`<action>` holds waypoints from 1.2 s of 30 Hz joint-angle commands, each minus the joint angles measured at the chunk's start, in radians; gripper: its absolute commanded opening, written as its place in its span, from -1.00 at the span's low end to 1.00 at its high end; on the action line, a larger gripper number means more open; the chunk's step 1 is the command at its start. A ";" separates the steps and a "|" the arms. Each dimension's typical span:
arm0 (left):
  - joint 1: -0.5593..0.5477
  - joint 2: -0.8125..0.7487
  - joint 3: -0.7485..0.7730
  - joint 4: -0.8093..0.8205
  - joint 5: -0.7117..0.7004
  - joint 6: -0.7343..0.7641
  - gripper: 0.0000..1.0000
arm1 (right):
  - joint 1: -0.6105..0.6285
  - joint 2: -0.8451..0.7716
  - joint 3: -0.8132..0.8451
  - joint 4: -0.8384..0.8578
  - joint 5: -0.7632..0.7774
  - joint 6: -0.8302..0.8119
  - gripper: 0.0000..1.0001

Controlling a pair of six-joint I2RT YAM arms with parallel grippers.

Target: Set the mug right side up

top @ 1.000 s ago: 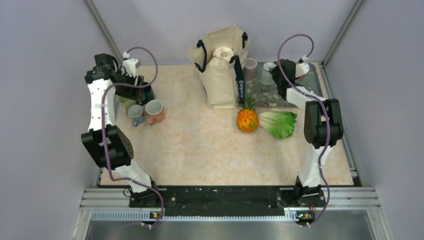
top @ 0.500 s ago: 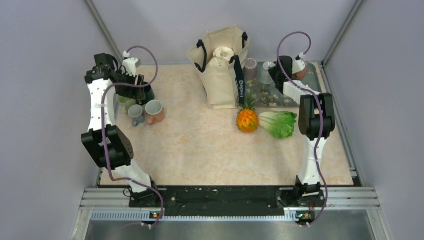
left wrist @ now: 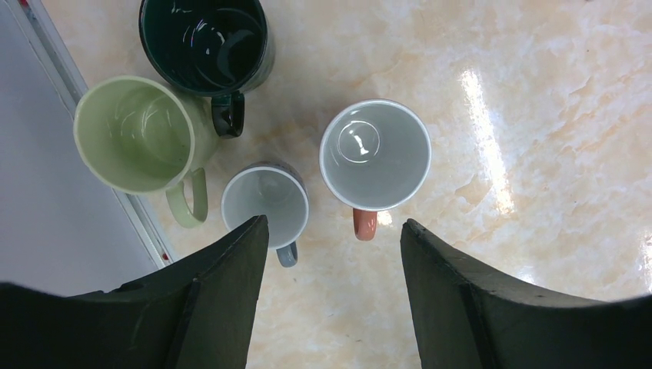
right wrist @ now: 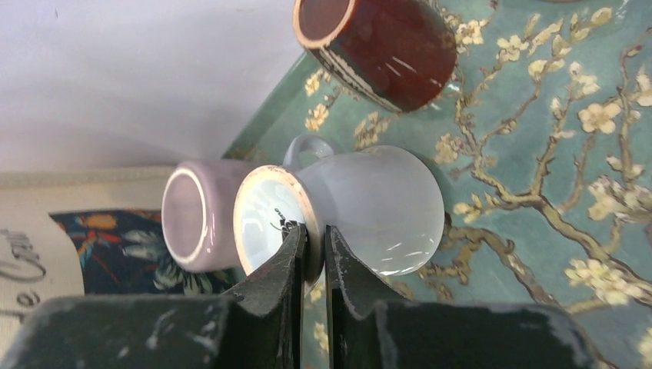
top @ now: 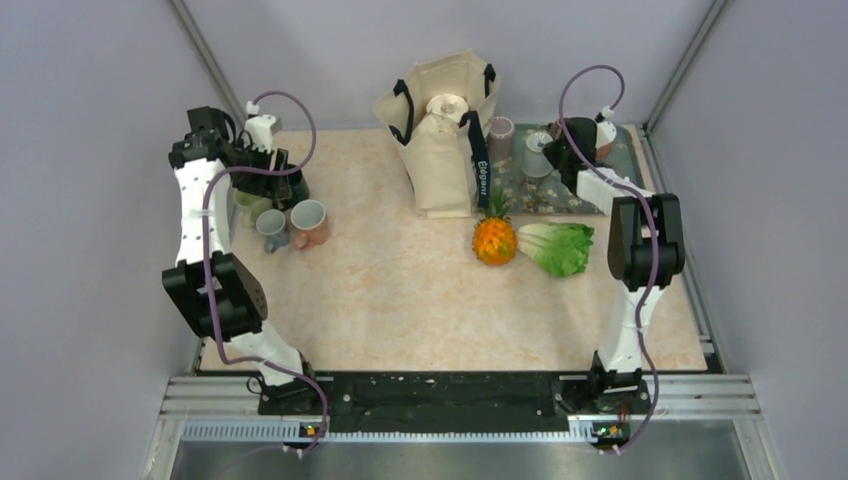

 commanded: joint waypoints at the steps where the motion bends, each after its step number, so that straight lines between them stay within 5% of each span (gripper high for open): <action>1: -0.004 -0.067 -0.008 0.023 0.036 -0.004 0.38 | -0.010 -0.101 -0.042 -0.015 -0.083 -0.177 -1.00; 21: -0.073 -0.081 -0.018 0.025 0.078 -0.051 0.38 | 0.133 -0.349 -0.277 0.079 -0.059 -0.876 -1.00; 36: -0.288 -0.044 -0.036 0.029 0.078 -0.094 0.37 | 0.163 -0.445 -0.445 0.140 -0.217 -1.096 -1.00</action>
